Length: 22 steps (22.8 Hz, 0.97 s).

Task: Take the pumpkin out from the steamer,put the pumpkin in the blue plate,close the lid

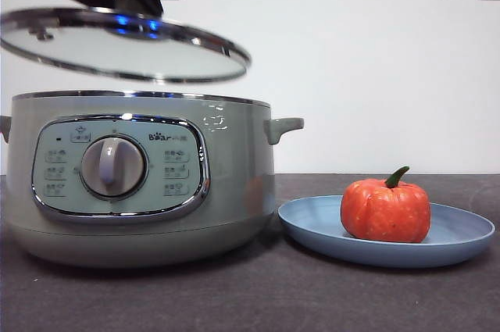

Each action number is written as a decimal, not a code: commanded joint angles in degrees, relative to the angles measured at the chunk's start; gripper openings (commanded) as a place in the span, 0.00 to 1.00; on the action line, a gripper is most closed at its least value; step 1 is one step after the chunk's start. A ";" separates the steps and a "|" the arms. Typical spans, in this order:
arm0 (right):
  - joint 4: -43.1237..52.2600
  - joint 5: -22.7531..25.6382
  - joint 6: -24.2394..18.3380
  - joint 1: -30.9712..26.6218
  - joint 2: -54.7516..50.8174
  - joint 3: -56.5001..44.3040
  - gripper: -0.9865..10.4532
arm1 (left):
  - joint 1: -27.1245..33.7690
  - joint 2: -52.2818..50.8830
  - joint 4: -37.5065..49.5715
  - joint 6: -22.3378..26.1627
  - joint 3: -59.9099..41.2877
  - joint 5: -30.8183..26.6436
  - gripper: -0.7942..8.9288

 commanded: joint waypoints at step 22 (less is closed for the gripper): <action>0.44 0.28 0.09 0.02 0.02 0.02 0.58 | -1.03 6.69 -0.68 0.31 0.90 2.10 0.09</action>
